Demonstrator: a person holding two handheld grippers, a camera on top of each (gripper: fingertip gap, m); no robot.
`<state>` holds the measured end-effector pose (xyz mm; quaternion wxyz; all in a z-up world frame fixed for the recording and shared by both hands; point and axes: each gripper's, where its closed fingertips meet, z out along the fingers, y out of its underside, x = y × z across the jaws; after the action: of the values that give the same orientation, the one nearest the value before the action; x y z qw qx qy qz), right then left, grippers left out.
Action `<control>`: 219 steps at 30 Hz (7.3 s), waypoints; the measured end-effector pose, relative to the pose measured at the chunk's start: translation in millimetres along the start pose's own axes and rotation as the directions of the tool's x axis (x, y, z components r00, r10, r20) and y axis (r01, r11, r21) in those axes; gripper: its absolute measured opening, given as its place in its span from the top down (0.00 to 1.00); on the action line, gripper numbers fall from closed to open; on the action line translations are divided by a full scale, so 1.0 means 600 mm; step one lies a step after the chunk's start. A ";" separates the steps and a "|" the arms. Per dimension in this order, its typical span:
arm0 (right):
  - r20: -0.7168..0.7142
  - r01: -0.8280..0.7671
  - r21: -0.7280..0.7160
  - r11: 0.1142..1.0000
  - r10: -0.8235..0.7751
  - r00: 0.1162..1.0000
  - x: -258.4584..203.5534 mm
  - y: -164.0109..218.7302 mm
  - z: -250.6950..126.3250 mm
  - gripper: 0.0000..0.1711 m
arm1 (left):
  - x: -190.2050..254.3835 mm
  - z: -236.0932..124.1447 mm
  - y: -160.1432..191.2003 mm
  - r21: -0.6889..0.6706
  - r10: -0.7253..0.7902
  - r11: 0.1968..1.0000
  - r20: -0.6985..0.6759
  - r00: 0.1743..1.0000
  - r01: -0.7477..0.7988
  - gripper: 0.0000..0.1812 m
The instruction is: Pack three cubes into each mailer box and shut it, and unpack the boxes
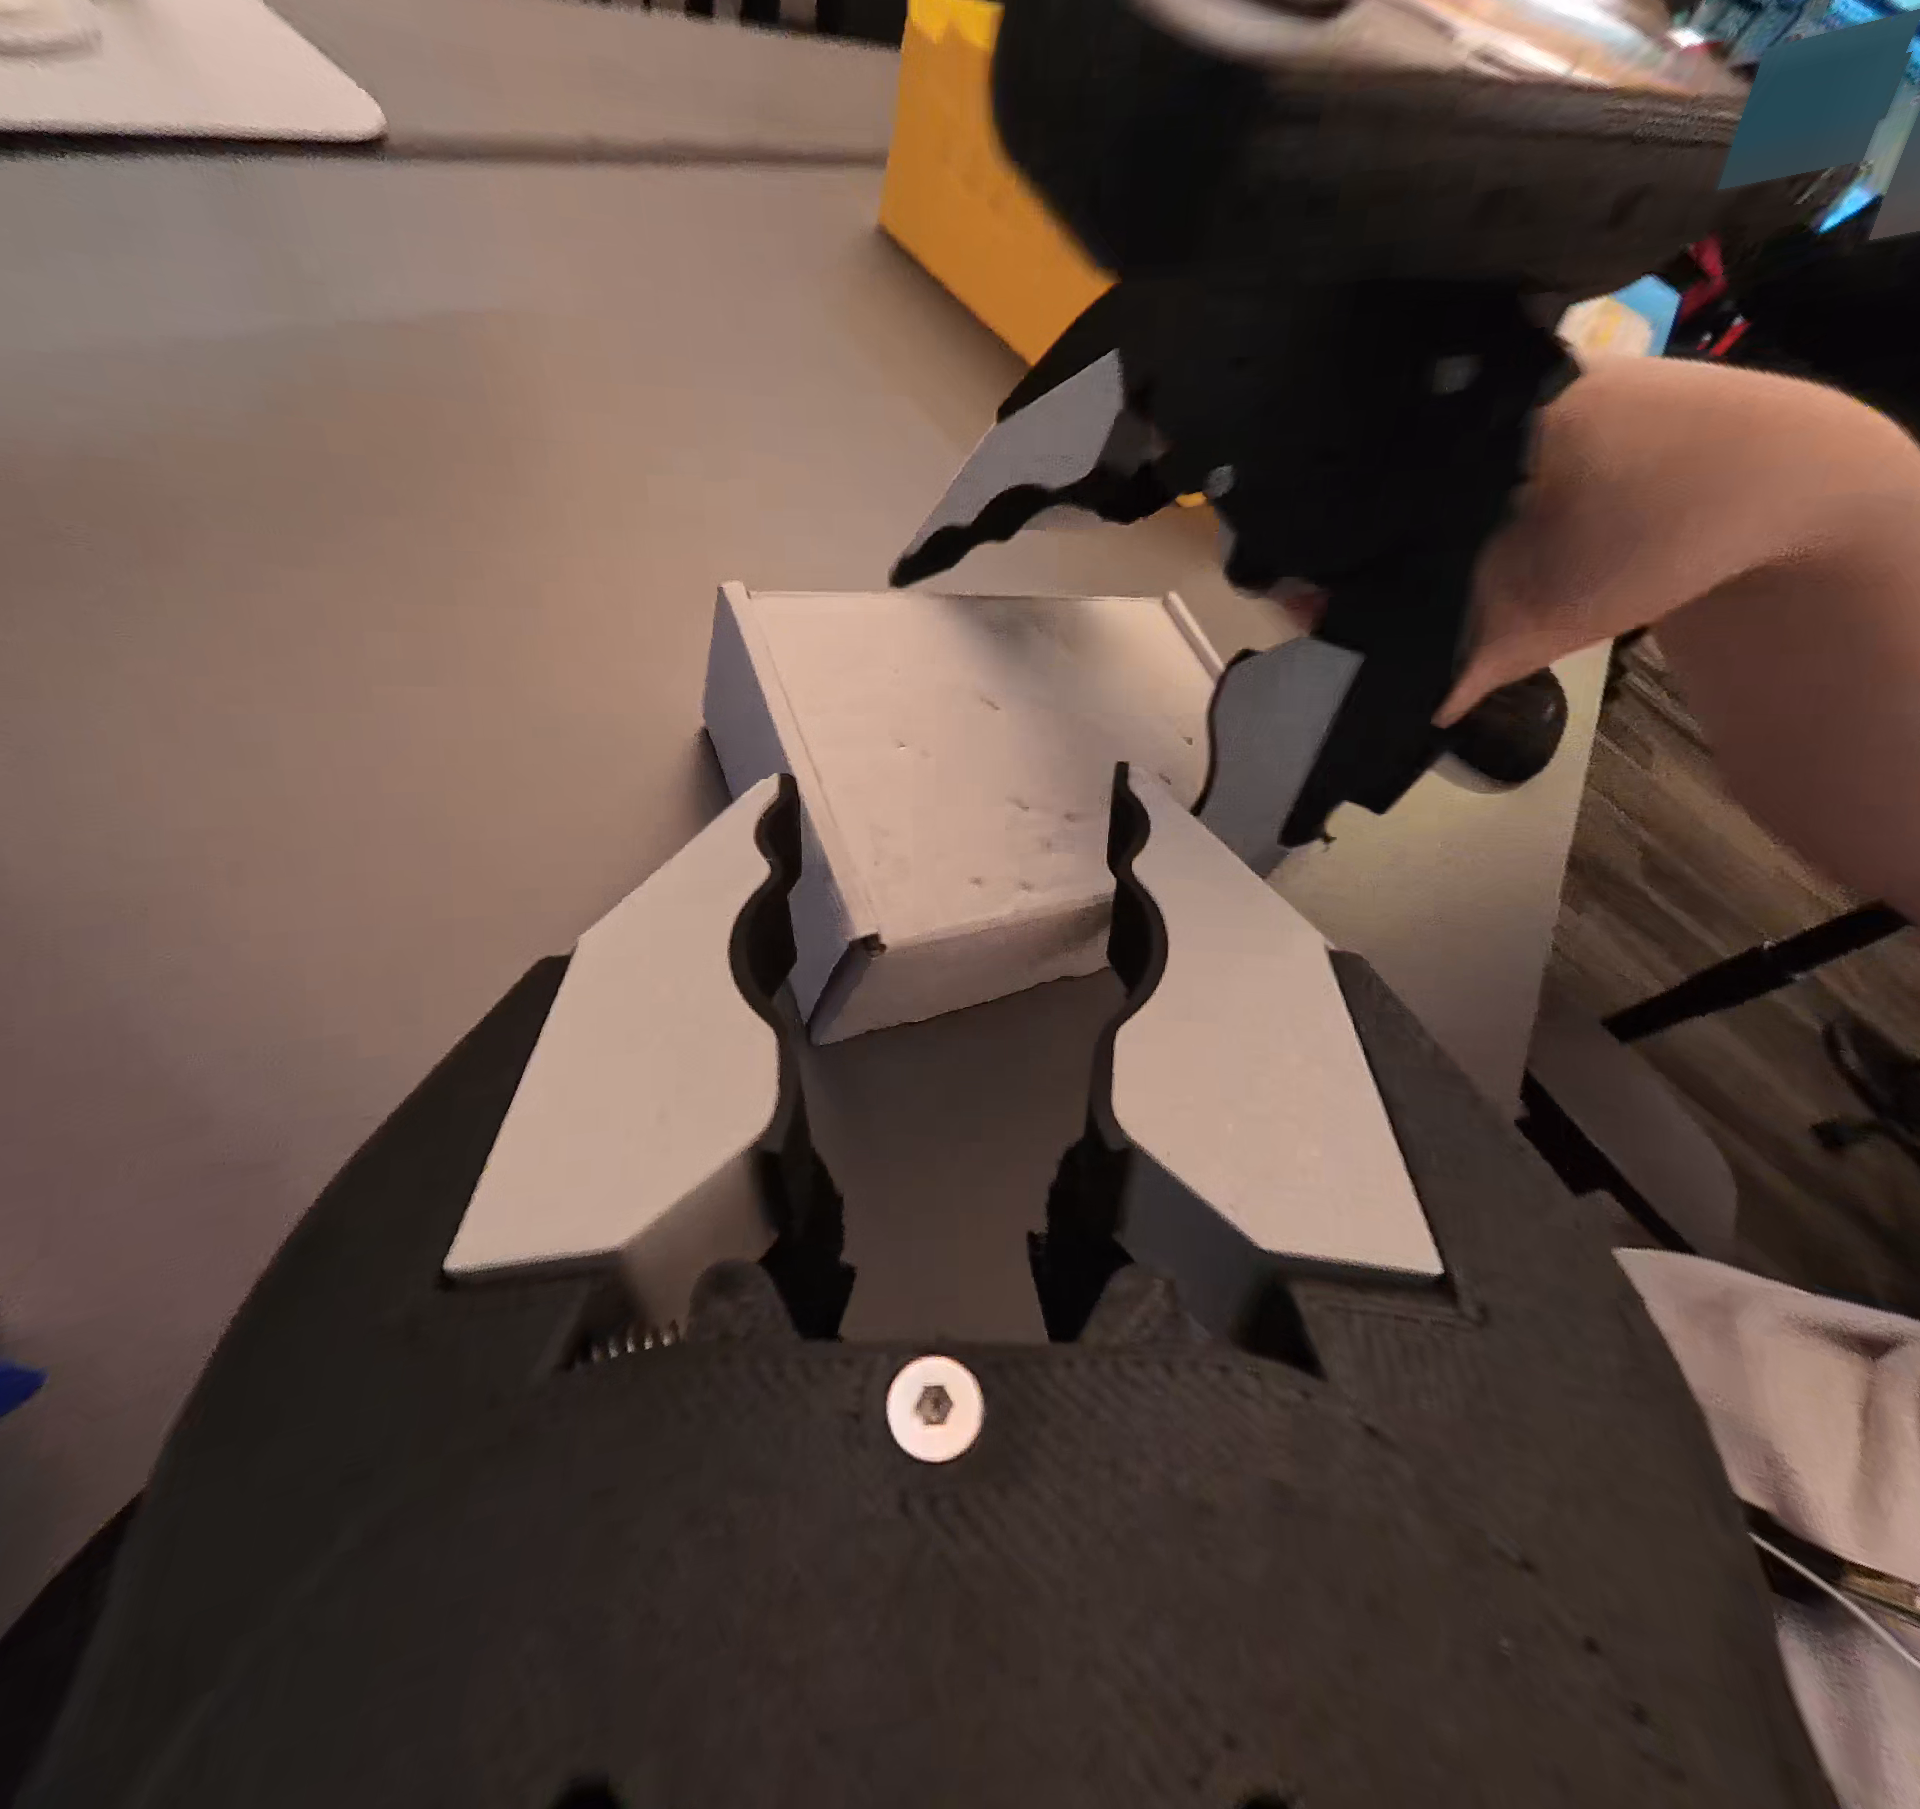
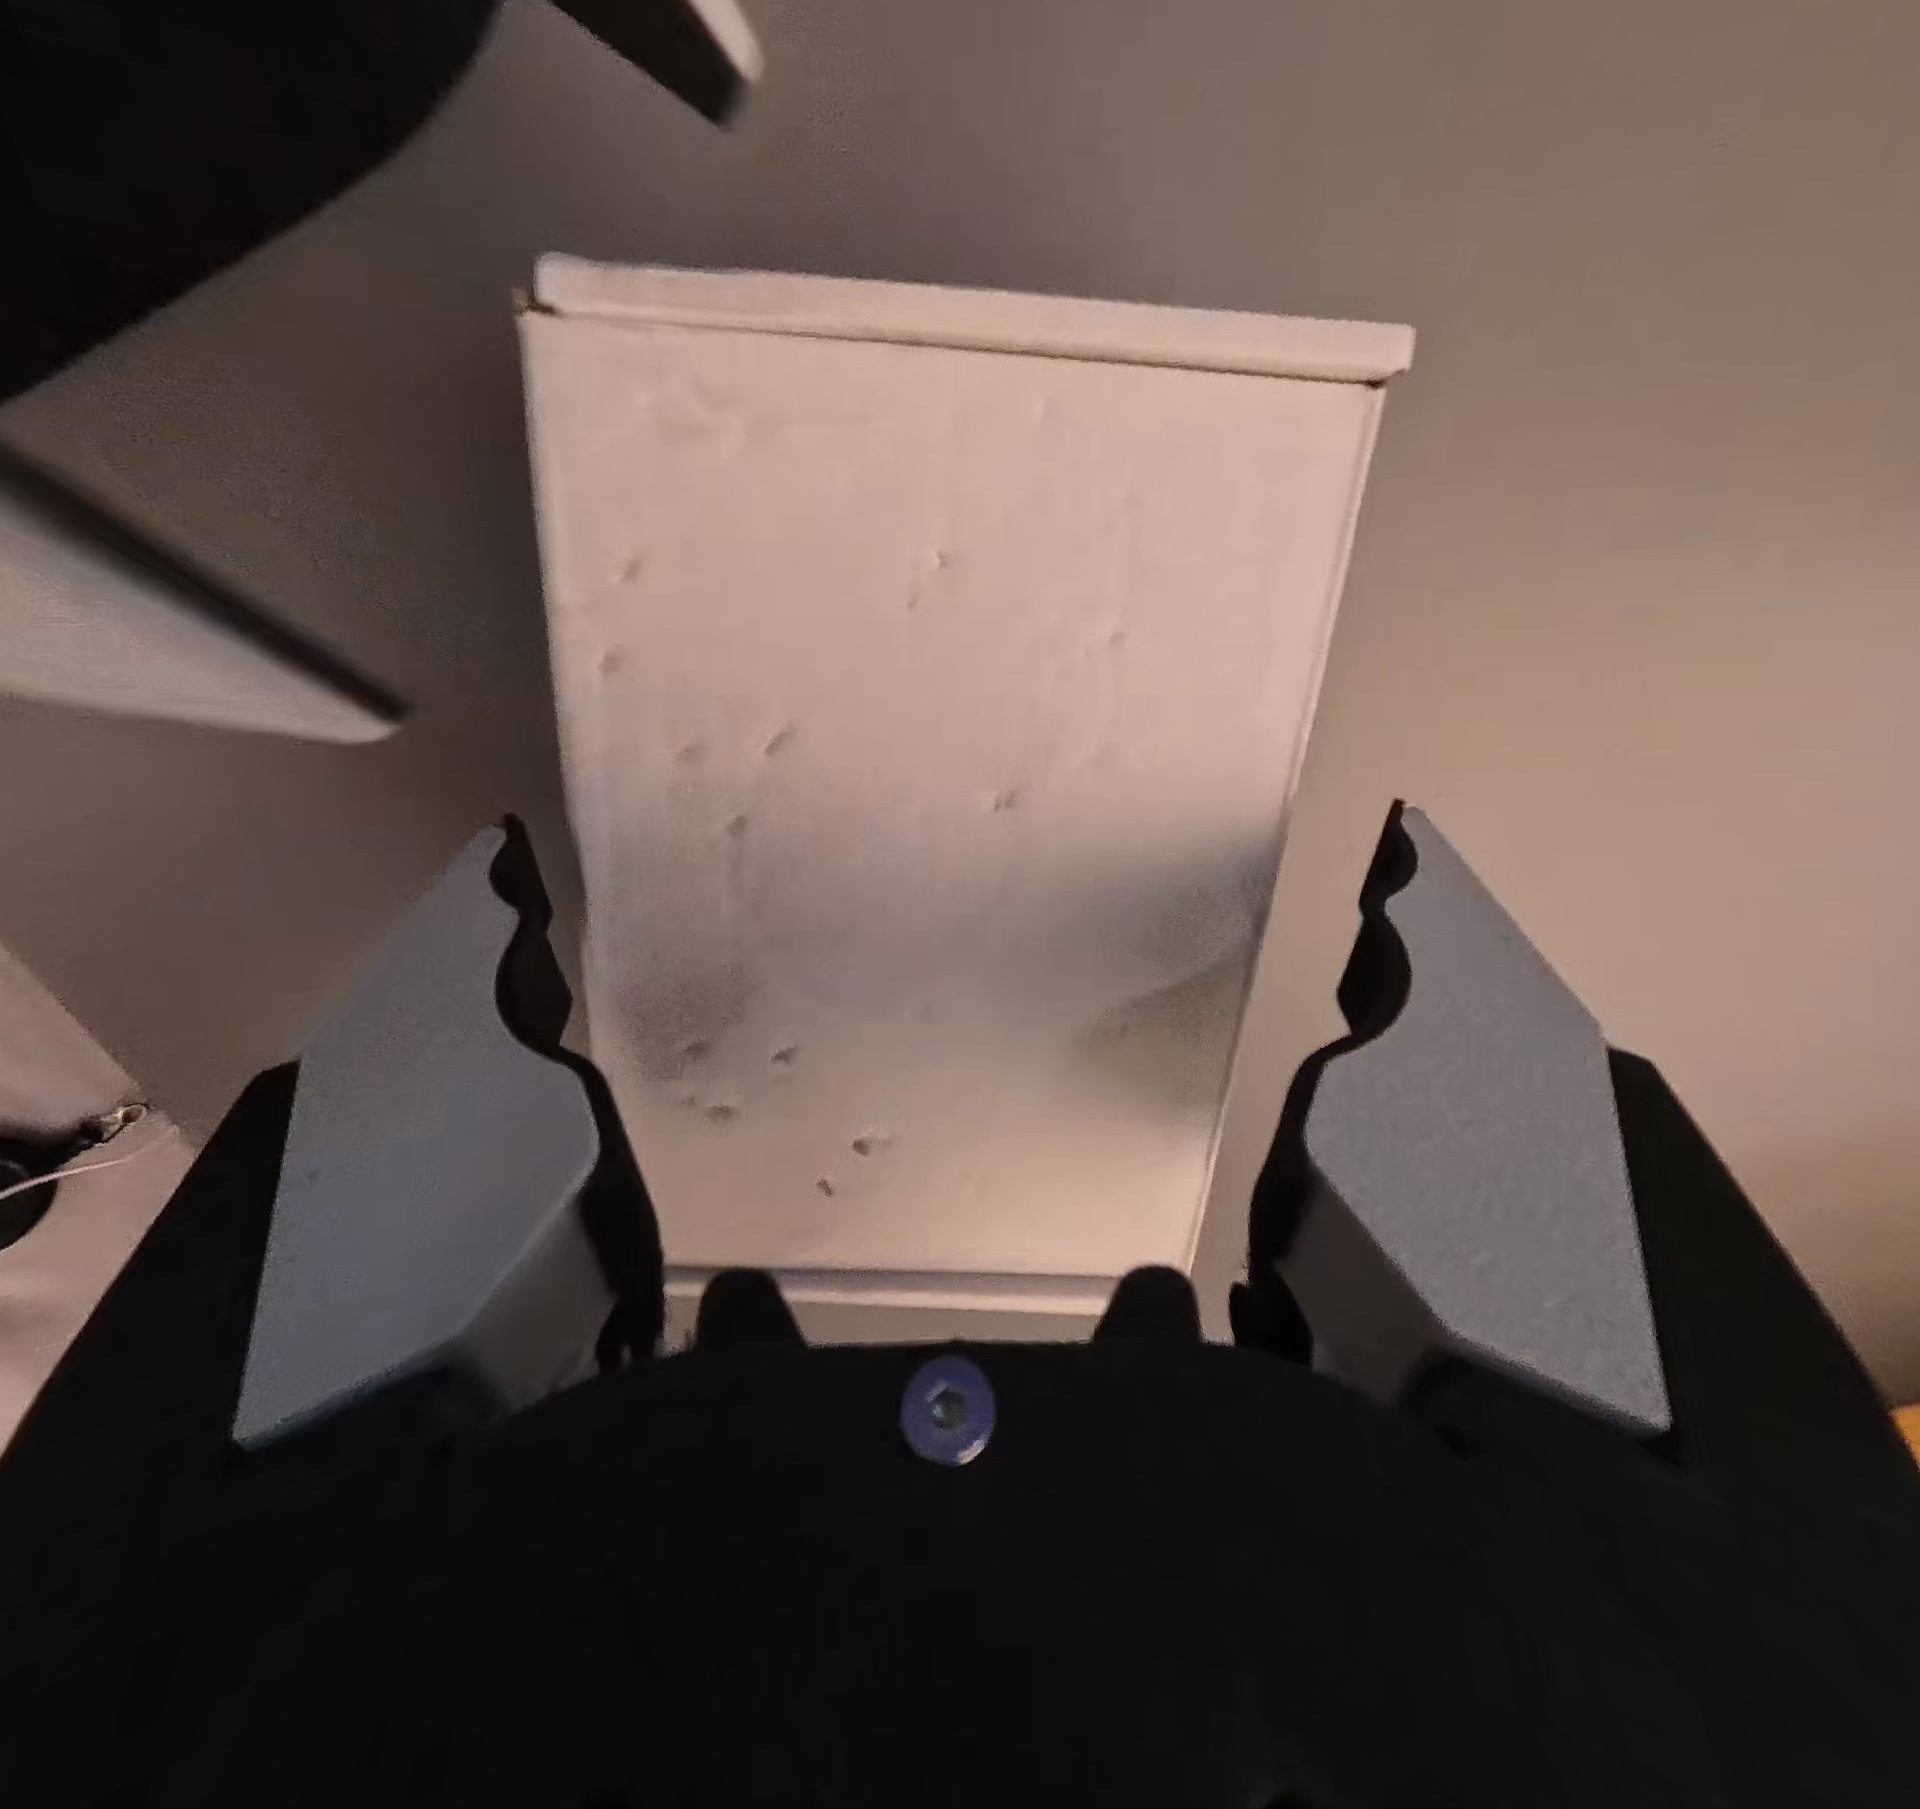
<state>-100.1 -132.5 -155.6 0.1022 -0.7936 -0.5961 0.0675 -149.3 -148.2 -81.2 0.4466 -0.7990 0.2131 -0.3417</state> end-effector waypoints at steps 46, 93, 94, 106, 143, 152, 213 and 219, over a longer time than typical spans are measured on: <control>-0.047 -0.103 -0.279 0.955 0.093 0.995 0.052 0.100 -0.005 0.11 | 0.021 -0.045 0.001 0.202 0.018 0.979 -0.150 0.988 0.013 0.78; -0.034 0.032 -0.049 0.998 -0.034 0.999 0.085 0.052 0.001 0.22 | 0.022 -0.044 0.002 0.198 0.011 0.980 -0.160 0.987 0.021 0.80; -0.024 0.036 -0.027 0.999 -0.036 0.999 0.083 0.051 0.000 0.21 | 0.023 -0.044 0.002 0.196 0.012 0.980 -0.160 0.987 0.020 0.80; -0.082 0.151 -0.044 0.987 -0.155 0.985 0.088 0.094 0.004 0.17 | 0.023 -0.041 0.005 0.184 0.018 0.983 -0.156 0.988 0.012 0.80; -0.208 -0.054 -0.043 0.998 0.044 0.977 0.523 0.426 -0.301 0.18 | 0.076 -0.069 -0.021 0.259 0.053 0.965 -0.365 0.929 0.046 0.82; -0.178 -0.023 -0.069 0.997 0.011 0.984 0.591 0.454 -0.216 0.19 | 0.109 -0.075 -0.040 0.230 0.138 0.971 -0.342 0.929 -0.059 0.82; -0.598 0.490 0.747 0.449 0.132 0.791 0.288 0.032 -0.489 0.26 | -0.333 -0.228 -0.189 -0.451 0.609 0.788 0.471 0.639 -0.419 0.39; -0.595 0.524 0.701 0.484 -0.009 0.804 0.240 -0.041 -0.449 0.27 | -0.444 -0.196 -0.130 -0.741 0.706 0.561 0.196 0.681 -0.369 0.42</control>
<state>-21.2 -9.6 113.9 0.6360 -0.5217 -0.5573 0.1129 -413.2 -3.1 -66.0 0.2633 -0.8487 0.4428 0.1198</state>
